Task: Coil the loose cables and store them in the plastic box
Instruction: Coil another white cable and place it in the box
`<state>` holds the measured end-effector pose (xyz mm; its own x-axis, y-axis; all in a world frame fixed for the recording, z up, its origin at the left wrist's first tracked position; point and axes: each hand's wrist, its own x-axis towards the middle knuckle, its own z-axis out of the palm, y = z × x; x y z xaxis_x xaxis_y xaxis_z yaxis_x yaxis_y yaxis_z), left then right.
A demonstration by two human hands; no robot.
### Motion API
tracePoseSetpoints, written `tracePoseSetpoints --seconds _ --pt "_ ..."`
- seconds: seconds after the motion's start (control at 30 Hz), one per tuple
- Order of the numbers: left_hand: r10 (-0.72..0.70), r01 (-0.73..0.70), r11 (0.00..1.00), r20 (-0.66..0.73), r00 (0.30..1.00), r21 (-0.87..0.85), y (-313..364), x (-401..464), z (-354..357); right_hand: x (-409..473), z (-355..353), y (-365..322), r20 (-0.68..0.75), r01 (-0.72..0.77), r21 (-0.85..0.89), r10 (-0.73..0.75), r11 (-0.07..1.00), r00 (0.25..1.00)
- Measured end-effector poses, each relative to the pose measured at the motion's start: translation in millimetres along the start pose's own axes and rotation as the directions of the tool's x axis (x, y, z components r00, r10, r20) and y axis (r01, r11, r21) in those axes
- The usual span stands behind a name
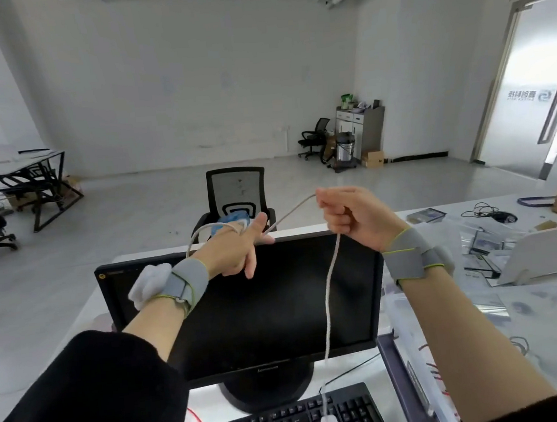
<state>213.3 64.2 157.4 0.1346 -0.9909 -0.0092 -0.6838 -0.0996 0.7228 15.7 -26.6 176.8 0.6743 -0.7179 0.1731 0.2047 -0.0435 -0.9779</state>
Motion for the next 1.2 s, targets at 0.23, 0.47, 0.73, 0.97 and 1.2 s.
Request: tracePoseSetpoints --seconds 0.23,0.47,0.73,0.97,1.2 --pt "0.525 -0.027 0.536 0.308 0.794 -0.844 12.5 -10.3 -7.3 8.5 6.0 27.3 -0.073 -0.074 -0.015 0.073 0.997 0.995" --pt "0.3 -0.172 0.27 -0.086 0.95 -0.947 44.6 0.1 -12.3 -4.1 11.6 27.6 0.14 -0.162 -0.269 0.205 0.949 0.969" --pt "0.212 -0.245 0.939 -0.157 0.965 -0.239 20.7 19.7 11.0 -4.8 18.1 11.0 0.161 -0.191 -0.459 0.292 0.868 0.943" --pt "0.189 -0.22 0.975 -0.382 0.904 -0.038 22.3 29.2 6.6 -9.4 33.4 19.7 0.402 -0.158 -0.44 0.352 0.884 0.846" --pt "0.181 -0.222 0.96 -0.226 0.957 -0.169 16.6 7.1 7.1 -9.7 29.2 25.5 0.324 -0.168 -0.243 0.243 0.956 0.914"
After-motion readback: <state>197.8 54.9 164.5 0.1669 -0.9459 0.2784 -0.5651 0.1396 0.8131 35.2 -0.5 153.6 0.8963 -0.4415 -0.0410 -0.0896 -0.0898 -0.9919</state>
